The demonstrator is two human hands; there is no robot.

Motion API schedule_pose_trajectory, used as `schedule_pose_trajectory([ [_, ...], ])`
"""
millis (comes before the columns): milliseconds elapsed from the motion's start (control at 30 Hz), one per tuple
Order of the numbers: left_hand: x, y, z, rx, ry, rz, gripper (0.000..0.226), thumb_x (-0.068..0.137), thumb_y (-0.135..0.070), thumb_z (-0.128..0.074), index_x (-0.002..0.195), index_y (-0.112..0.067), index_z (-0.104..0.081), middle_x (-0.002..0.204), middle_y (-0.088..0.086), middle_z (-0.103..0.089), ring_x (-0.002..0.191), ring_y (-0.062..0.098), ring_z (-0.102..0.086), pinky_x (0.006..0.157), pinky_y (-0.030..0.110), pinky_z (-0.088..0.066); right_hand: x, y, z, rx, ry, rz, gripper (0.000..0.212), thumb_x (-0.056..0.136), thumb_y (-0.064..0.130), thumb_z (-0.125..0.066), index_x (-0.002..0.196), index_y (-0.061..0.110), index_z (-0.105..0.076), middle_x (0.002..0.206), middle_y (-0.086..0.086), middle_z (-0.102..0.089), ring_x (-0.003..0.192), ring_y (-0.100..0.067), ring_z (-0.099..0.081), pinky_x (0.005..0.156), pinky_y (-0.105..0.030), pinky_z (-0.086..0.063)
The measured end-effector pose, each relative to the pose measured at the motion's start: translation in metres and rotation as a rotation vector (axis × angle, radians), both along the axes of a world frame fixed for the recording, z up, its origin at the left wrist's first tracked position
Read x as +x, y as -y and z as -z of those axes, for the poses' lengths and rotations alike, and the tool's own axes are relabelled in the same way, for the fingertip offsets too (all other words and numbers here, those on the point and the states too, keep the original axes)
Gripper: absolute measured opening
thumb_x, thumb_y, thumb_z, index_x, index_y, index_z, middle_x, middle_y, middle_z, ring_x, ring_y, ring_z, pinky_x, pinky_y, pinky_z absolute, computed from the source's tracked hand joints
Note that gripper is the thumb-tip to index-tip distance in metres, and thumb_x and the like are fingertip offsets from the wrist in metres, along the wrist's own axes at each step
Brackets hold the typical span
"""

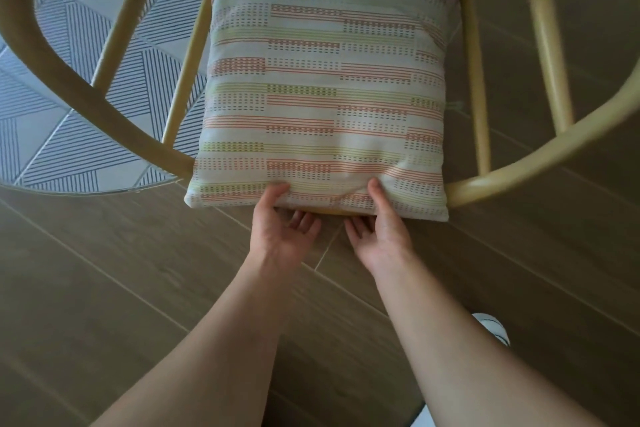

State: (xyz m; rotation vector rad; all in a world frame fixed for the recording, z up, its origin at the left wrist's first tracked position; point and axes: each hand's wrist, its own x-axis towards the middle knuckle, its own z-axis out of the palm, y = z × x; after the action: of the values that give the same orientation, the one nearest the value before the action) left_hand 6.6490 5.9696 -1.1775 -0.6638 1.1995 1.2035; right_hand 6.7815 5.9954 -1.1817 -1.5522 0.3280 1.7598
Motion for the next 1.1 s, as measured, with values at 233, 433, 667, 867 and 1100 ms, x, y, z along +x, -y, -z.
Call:
schedule_pose_trajectory([
  [233, 0.0, 0.002, -0.019, 0.021, 0.002, -0.092, 0.039, 0.083, -0.009, -0.064, 0.121, -0.017, -0.059, 0.135, 0.013, -0.058, 0.116, 0.031, -0.063, 0.104, 0.049, -0.05, 0.001, -0.003, -0.028, 0.053, 0.075, -0.057, 0.066, 0.058, 0.039, -0.088, 0.112, 0.023, -0.055, 0.117, -0.002, -0.062, 0.126, -0.03, -0.054, 0.105, -0.04, -0.046],
  [433, 0.006, -0.012, -0.072, 0.035, 0.013, -0.049, 0.028, 0.085, -0.011, -0.063, 0.113, -0.012, -0.061, 0.13, 0.015, -0.06, 0.115, 0.033, -0.064, 0.1, 0.051, -0.052, 0.006, -0.007, -0.075, 0.076, 0.143, -0.086, 0.06, 0.057, 0.046, -0.088, 0.104, 0.027, -0.057, 0.119, 0.002, -0.064, 0.117, -0.023, -0.057, 0.093, -0.036, -0.051],
  [667, 0.01, -0.021, -0.139, 0.06, 0.04, -0.058, 0.046, 0.081, -0.008, -0.071, 0.126, -0.014, -0.061, 0.126, 0.017, -0.062, 0.11, 0.035, -0.067, 0.095, 0.054, -0.055, 0.01, -0.017, -0.14, 0.099, 0.205, -0.109, 0.042, 0.07, 0.041, -0.087, 0.101, 0.028, -0.06, 0.118, 0.002, -0.067, 0.115, -0.022, -0.061, 0.092, -0.035, -0.054],
  [867, 0.008, -0.032, -0.189, 0.061, 0.066, -0.085, 0.043, 0.082, -0.006, -0.069, 0.122, -0.015, -0.059, 0.128, 0.016, -0.06, 0.109, 0.034, -0.067, 0.095, 0.054, -0.054, 0.01, -0.031, -0.197, 0.088, 0.201, -0.092, 0.044, 0.074, 0.032, -0.087, 0.107, 0.022, -0.06, 0.114, 0.001, -0.066, 0.11, -0.021, -0.062, 0.086, -0.033, -0.055],
  [1100, 0.0, -0.057, -0.252, 0.043, 0.072, -0.057, 0.035, 0.09, -0.005, -0.06, 0.123, -0.017, -0.057, 0.127, 0.016, -0.058, 0.11, 0.034, -0.065, 0.095, 0.056, -0.053, 0.008, -0.056, -0.259, 0.084, 0.246, -0.118, 0.025, 0.084, 0.007, -0.075, 0.105, 0.011, -0.062, 0.119, -0.011, -0.069, 0.1, -0.02, -0.064, 0.08, -0.03, -0.056],
])
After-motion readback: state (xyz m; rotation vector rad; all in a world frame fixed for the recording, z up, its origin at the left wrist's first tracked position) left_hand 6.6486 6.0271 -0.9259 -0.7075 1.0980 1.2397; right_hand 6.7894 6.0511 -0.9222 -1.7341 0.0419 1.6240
